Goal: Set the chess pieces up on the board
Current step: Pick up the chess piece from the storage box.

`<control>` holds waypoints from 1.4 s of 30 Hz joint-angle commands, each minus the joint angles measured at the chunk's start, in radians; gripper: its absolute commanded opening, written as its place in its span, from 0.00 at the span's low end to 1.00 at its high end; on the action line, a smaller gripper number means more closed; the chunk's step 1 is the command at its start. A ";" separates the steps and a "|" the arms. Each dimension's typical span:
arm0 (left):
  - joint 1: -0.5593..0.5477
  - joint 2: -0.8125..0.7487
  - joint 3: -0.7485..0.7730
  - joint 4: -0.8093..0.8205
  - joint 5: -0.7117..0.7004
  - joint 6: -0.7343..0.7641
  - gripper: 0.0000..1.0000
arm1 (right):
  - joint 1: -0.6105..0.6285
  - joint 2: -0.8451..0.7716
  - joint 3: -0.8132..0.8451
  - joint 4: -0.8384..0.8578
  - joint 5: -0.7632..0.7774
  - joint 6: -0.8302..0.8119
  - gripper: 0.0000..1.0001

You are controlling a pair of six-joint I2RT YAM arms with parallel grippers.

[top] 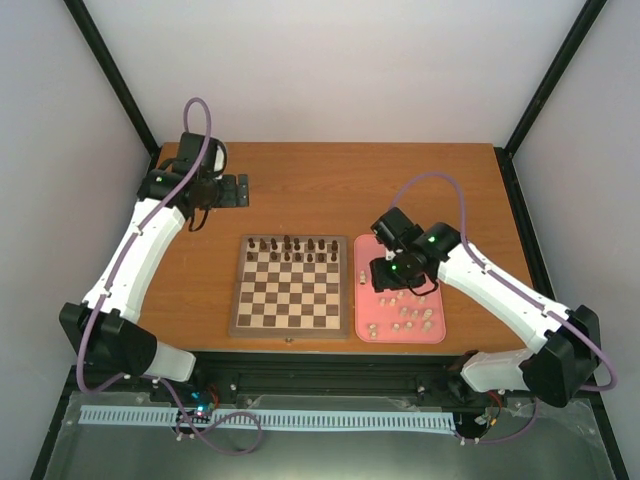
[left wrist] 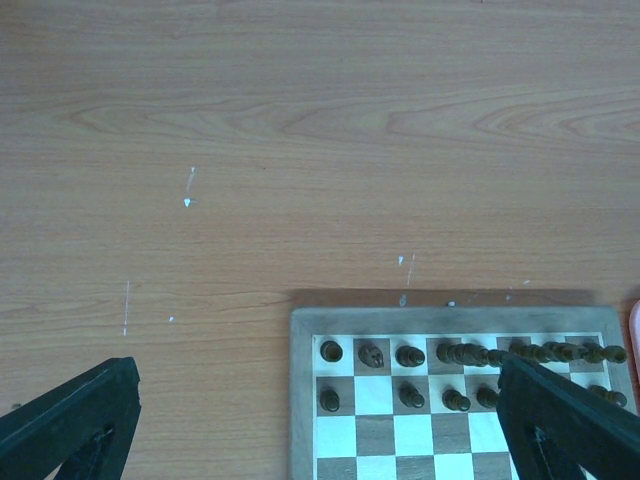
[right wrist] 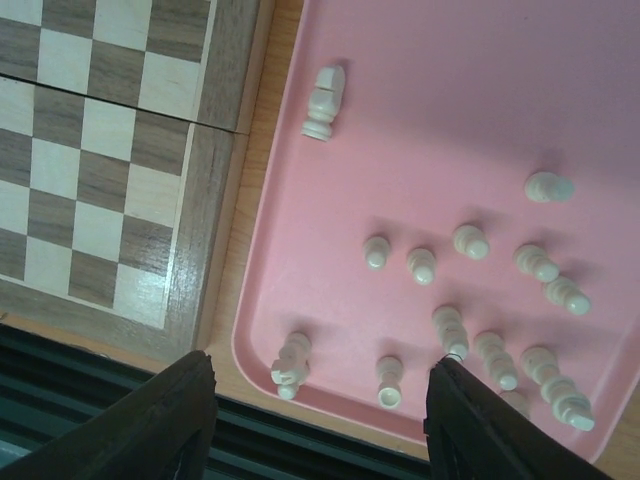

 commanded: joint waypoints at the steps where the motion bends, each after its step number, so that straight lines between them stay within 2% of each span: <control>1: -0.003 -0.005 0.037 -0.043 0.007 -0.032 1.00 | -0.025 -0.023 -0.014 0.015 0.030 0.030 0.57; 10: -0.003 -0.035 -0.062 -0.009 -0.001 -0.056 1.00 | -0.177 0.091 0.010 0.077 -0.012 -0.093 0.52; 20: -0.003 -0.008 -0.087 0.031 -0.016 -0.065 1.00 | -0.376 0.314 0.138 0.123 0.061 -0.144 0.50; 24: -0.004 -0.001 -0.105 0.061 -0.015 -0.063 1.00 | -0.381 0.408 0.212 0.106 0.106 -0.178 0.50; 29: -0.003 0.013 -0.125 0.089 -0.015 -0.058 1.00 | -0.374 0.462 0.220 0.133 0.016 -0.187 0.48; 35: -0.003 0.035 -0.132 0.093 -0.015 -0.058 1.00 | -0.273 0.468 0.224 0.130 0.026 -0.222 0.48; 42: -0.003 0.032 -0.169 0.100 -0.011 -0.069 1.00 | -0.213 0.490 0.160 0.179 -0.052 -0.200 0.47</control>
